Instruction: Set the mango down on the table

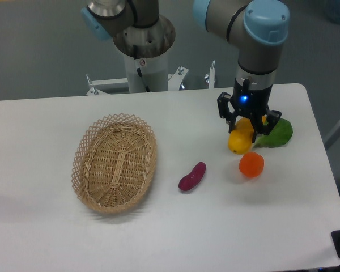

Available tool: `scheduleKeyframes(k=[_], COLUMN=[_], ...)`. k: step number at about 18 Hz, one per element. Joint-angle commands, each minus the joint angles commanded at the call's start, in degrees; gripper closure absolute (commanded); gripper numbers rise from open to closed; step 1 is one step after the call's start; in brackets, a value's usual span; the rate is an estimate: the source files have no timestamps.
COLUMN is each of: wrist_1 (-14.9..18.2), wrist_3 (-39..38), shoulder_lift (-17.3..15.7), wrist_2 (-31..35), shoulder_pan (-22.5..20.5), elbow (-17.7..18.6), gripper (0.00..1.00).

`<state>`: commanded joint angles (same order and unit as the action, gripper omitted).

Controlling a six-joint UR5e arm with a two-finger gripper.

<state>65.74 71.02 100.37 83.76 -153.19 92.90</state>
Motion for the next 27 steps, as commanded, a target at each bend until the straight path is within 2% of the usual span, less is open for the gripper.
scheduleKeyframes(k=[14,19,21,23,25,27], wrist_1=[-0.4,-4.3,-8.0,-14.0,-19.6,-23.4], wrist_3=[-0.7,-1.0,-3.8,-7.5,-10.5,-12.5], shoulder_lift=[0.4,2.2,4.0,6.2,9.4,12.6], wrist_2=[-0.4,-0.4,-0.5,-0.6,-0.6,-0.6], shoulder_pan=[0.3,0.8,1.4,2.8,4.1,5.3], elbow=[-0.6,-0.2,-0.2,0.1,-0.2,-1.0], gripper=[0.59,0.6,0.6,0.6,0.6,0.6])
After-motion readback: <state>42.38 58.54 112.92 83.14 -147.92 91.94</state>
